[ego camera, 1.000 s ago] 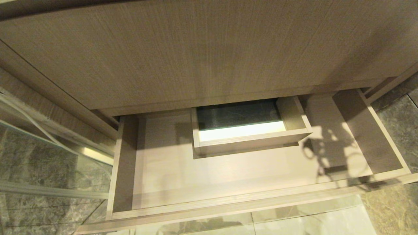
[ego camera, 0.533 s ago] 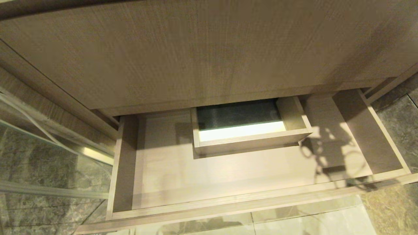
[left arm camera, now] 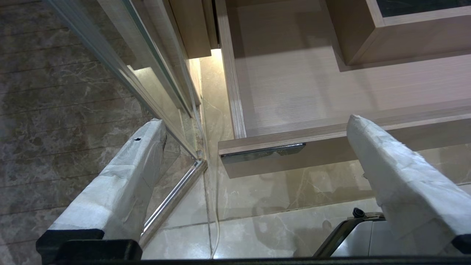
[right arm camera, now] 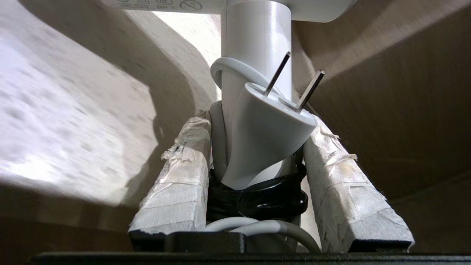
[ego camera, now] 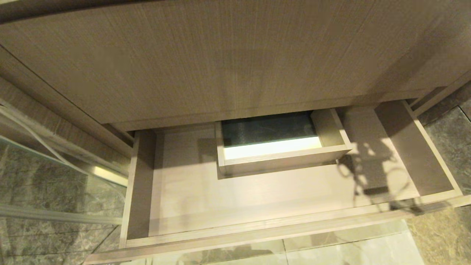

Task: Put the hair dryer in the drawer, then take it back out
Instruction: Place it on the countertop

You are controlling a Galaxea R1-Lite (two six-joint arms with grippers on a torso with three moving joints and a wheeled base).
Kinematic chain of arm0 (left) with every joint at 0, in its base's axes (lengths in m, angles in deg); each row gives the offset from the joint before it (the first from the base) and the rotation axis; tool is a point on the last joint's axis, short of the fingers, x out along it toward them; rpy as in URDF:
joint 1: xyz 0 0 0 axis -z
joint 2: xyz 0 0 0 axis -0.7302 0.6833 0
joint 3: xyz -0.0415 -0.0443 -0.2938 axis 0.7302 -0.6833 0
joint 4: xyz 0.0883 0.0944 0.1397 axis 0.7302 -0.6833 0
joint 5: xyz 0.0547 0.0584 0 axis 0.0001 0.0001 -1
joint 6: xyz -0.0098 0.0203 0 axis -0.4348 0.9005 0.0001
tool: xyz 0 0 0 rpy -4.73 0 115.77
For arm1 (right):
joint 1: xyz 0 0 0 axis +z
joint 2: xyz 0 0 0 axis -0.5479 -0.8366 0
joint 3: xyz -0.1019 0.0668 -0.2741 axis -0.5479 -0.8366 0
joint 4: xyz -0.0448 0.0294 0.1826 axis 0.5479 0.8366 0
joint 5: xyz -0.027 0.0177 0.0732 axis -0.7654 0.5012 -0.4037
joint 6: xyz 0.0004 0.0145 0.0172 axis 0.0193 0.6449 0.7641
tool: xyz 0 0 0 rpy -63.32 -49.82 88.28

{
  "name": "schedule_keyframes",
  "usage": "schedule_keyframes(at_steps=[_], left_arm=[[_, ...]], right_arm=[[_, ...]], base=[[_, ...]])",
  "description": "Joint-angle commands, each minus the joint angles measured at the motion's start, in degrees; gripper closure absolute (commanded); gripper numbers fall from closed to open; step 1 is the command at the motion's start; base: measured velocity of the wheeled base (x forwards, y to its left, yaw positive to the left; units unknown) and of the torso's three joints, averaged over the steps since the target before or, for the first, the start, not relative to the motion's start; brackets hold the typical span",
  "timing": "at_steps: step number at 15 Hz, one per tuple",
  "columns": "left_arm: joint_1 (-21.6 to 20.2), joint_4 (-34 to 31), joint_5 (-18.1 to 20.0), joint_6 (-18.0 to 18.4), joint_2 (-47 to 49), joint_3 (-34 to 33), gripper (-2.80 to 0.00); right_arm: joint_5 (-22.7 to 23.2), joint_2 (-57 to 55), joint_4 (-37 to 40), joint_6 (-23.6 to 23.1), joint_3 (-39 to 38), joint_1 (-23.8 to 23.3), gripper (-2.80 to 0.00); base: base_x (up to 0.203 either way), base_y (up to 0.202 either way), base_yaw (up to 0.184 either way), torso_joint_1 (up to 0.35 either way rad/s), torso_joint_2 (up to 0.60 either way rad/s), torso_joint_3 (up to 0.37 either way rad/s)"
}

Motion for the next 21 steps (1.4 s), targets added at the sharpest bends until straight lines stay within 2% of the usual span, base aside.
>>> schedule_keyframes(at_steps=[1, 5, 11, 12, 21], left_arm=[[0.0, 0.0, 0.0, 0.0, 0.0, 0.0, -2.8], [0.0, 0.0, 0.0, 0.0, 0.0, 0.0, -2.8], [0.0, 0.0, 0.0, 0.0, 0.0, 0.0, -2.8], [0.0, 0.0, 0.0, 0.0, 0.0, 0.0, -2.8], [0.0, 0.0, 0.0, 0.0, 0.0, 0.0, -2.8]], right_arm=[[0.0, -3.0, -1.0, -0.6, 0.0, 5.1, 0.0], [-0.2, -3.4, -1.3, -1.2, 0.0, 7.1, 0.0], [-0.1, -3.0, -1.5, -1.3, 0.1, 7.2, 0.0], [-0.1, -3.0, -1.5, -1.3, 0.1, 7.2, -2.8], [-0.3, -2.3, -2.8, -1.3, 0.2, 7.1, -2.8]], base=[[0.0, 0.0, 0.0, 0.0, 0.0, 0.0], [0.0, 0.0, 0.0, 0.0, 0.0, 0.0], [0.0, 0.0, 0.0, 0.0, 0.0, 0.0], [0.0, 0.0, 0.0, 0.0, 0.0, 0.0], [0.0, 0.0, 0.0, 0.0, 0.0, 0.0]])
